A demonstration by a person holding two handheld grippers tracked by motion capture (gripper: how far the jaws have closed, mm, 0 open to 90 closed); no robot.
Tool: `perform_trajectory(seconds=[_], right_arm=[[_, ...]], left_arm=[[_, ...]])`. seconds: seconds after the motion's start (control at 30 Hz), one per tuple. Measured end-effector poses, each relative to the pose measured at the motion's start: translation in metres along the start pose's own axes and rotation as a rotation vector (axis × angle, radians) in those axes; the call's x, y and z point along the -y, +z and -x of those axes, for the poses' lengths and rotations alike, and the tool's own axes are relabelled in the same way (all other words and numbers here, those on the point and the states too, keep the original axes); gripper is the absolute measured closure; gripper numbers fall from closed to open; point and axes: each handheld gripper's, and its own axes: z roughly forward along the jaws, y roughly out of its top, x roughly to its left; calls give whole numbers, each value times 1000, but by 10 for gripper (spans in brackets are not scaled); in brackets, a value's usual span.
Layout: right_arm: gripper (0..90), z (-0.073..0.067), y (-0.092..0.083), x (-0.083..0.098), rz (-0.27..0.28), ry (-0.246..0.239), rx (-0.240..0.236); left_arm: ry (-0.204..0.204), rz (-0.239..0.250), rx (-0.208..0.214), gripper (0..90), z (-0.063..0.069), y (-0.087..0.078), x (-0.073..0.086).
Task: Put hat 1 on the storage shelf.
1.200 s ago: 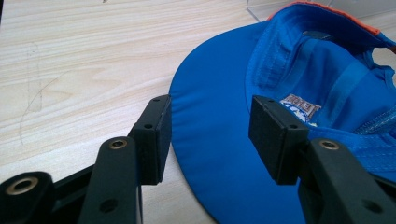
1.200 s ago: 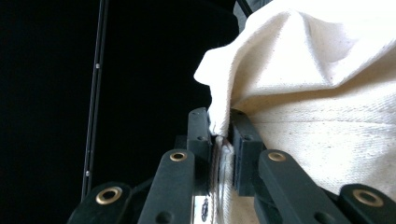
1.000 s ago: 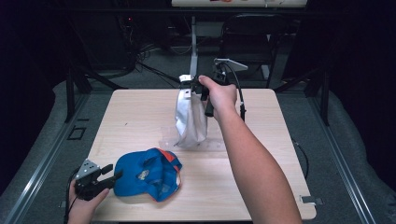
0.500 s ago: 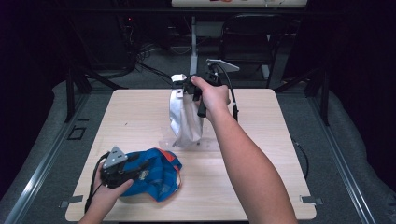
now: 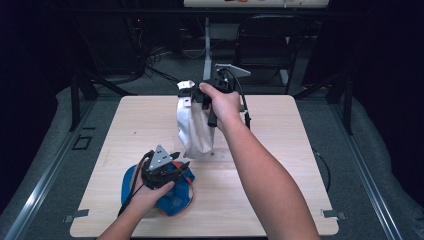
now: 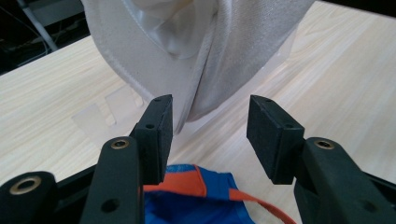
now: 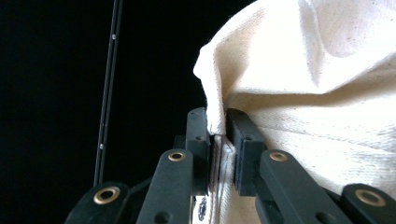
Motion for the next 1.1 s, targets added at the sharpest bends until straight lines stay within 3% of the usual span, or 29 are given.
perform_trajectory(seconds=[0.03,0.3,0.47,0.5,0.6,0.73,0.83,0.9,1.0,1.03,1.07,1.1], right_arm=[[800,0,-1,-1,1,1,1],[796,1,-3,-1,-6,-11,5],[795,2,-6,1,-6,-17,15],[790,4,-7,2,-9,-16,11],[784,7,-5,2,-14,-13,21],[782,10,-4,5,-22,-21,40],[783,11,-4,7,-21,-27,53],[793,12,-7,8,-29,-51,95],[802,15,-8,9,-40,-61,121],[802,16,-9,9,-45,-61,135],[798,20,-9,10,-39,-63,166],[798,20,-9,10,-39,-63,166]], left_arm=[[2,-23,-27,543,0,8,-3],[-3,-45,-55,813,-6,15,-5],[-18,-46,-63,838,-11,10,0],[-54,-37,-50,838,-15,8,5],[-101,-31,-34,838,-19,8,12],[-127,-34,-31,838,-20,10,19],[-130,-43,-30,838,-21,11,20],[-144,-53,-27,838,-24,11,22],[-159,-60,-18,840,-23,14,27],[-145,-80,-18,841,-21,17,29],[-133,-71,-25,848,-18,19,31],[-133,-71,-25,847,-18,19,31]])
